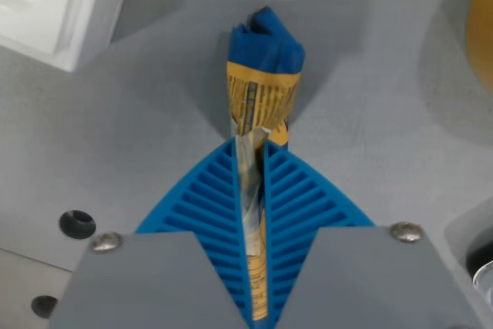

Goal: Pick up the blue bag

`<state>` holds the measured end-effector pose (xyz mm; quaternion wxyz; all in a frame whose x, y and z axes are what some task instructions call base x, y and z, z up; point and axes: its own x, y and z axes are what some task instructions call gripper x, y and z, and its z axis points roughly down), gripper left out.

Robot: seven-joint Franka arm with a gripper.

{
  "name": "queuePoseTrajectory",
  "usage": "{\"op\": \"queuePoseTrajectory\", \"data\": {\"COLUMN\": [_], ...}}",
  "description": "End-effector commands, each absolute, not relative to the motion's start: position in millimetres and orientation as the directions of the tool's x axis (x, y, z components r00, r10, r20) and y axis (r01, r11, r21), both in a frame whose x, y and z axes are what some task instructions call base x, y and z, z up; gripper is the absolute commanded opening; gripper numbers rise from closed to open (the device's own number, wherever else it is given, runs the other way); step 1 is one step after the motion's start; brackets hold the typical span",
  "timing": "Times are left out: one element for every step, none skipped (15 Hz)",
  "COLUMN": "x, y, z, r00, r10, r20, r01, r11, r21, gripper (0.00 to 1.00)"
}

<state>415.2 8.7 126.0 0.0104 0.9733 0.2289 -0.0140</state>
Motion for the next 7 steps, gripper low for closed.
{"op": "queuePoseTrajectory", "data": {"x": [406,404,402,399,397,398,402], "y": [6,5,4,4,4,3,3], "z": [132,137,142,147,152,157,162], "r00": [0.891,0.891,0.891,0.891,0.891,0.891,0.890], "r10": [0.452,0.452,0.452,0.453,0.453,0.454,0.454], "r20": [0.044,0.044,0.041,0.038,0.035,0.031,0.027], "r01": [0.447,0.448,0.448,0.450,0.450,0.451,0.452], "r11": [-0.891,-0.891,-0.890,-0.890,-0.890,-0.890,-0.889], "r21": [0.079,0.079,0.078,0.076,0.074,0.072,0.070], "gripper": [0.00,0.00,0.00,0.00,0.00,0.00,0.00]}}
